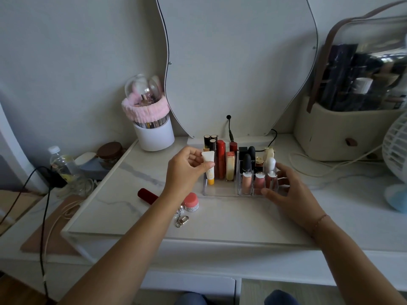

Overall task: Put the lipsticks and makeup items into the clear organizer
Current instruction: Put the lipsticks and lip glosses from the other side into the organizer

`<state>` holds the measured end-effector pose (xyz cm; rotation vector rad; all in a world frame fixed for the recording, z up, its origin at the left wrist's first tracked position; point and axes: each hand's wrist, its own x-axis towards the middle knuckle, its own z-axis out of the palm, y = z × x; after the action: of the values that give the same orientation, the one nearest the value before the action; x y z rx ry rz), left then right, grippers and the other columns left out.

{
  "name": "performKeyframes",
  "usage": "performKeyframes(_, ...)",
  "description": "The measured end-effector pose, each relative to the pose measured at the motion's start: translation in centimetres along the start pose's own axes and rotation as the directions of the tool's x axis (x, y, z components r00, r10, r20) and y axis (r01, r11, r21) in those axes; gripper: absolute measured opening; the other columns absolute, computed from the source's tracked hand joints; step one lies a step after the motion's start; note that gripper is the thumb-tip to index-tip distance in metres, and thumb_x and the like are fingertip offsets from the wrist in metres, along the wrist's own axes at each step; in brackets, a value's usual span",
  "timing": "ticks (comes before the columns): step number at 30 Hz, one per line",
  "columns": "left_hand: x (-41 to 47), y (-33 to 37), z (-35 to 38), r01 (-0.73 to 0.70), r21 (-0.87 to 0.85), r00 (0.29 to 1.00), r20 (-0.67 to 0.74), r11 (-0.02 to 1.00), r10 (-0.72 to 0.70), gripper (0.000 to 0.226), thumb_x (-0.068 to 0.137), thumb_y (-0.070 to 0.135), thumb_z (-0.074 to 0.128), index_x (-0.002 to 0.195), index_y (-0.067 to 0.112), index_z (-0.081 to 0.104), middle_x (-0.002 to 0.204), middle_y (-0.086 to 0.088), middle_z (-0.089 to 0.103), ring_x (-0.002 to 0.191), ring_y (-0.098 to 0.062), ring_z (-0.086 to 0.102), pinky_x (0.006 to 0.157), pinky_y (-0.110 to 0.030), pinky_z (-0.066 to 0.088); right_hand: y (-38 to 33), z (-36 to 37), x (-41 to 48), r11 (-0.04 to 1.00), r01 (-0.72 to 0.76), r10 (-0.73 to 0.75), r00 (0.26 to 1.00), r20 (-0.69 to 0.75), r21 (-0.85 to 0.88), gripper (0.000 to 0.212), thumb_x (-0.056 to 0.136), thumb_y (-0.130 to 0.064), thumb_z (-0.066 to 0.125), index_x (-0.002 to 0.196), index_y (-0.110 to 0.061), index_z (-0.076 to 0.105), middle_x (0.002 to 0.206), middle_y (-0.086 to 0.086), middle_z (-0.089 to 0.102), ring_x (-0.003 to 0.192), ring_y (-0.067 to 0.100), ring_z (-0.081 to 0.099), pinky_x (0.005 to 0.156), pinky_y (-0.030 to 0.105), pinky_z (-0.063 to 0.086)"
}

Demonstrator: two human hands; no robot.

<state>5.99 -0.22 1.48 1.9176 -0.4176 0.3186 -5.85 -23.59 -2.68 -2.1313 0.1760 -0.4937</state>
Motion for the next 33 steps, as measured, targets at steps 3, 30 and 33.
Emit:
performKeyframes(3, -0.2, 0.1, -1.5, 0.002, 0.014, 1.000, 0.001, 1.000, -0.002, 0.023, 0.066, 0.029, 0.080, 0.080, 0.025, 0.063, 0.078, 0.006, 0.068, 0.068, -0.001, 0.058, 0.062, -0.009, 0.045, 0.0, 0.0, 0.0, 1.000, 0.008, -0.008, 1.000, 0.000, -0.006, 0.074, 0.075, -0.029, 0.073, 0.138, -0.025, 0.036, 0.117, 0.004, 0.053, 0.097, 0.016, 0.057, 0.081, 0.027, 0.046)
performKeyframes(30, -1.9, -3.9, -9.0, 0.299, 0.181, 0.947, -0.178, 0.937, -0.268, 0.027, 0.073, 0.013, 0.071, 0.097, 0.021, 0.064, 0.092, -0.003, 0.067, 0.083, -0.017, 0.062, 0.073, -0.026, 0.044, -0.3, -0.1, -0.1, 1.000, 0.001, -0.001, 1.000, 0.014, -0.026, 0.074, 0.075, -0.028, 0.073, 0.138, -0.022, 0.035, 0.123, 0.005, 0.053, 0.103, 0.019, 0.056, 0.089, 0.036, 0.048)
performKeyframes(33, -1.7, -0.6, -7.8, 0.113, -0.146, 0.973, -0.182, 0.983, -0.139, 0.029, 0.073, 0.008, 0.074, 0.093, 0.027, 0.064, 0.094, 0.000, 0.071, 0.080, -0.006, 0.065, 0.076, -0.019, 0.048, -0.3, -0.1, -0.1, 0.999, -0.002, 0.002, 1.000, 0.009, -0.032, 0.074, 0.075, -0.028, 0.073, 0.139, -0.022, 0.035, 0.123, 0.006, 0.053, 0.104, 0.020, 0.056, 0.090, 0.037, 0.048)
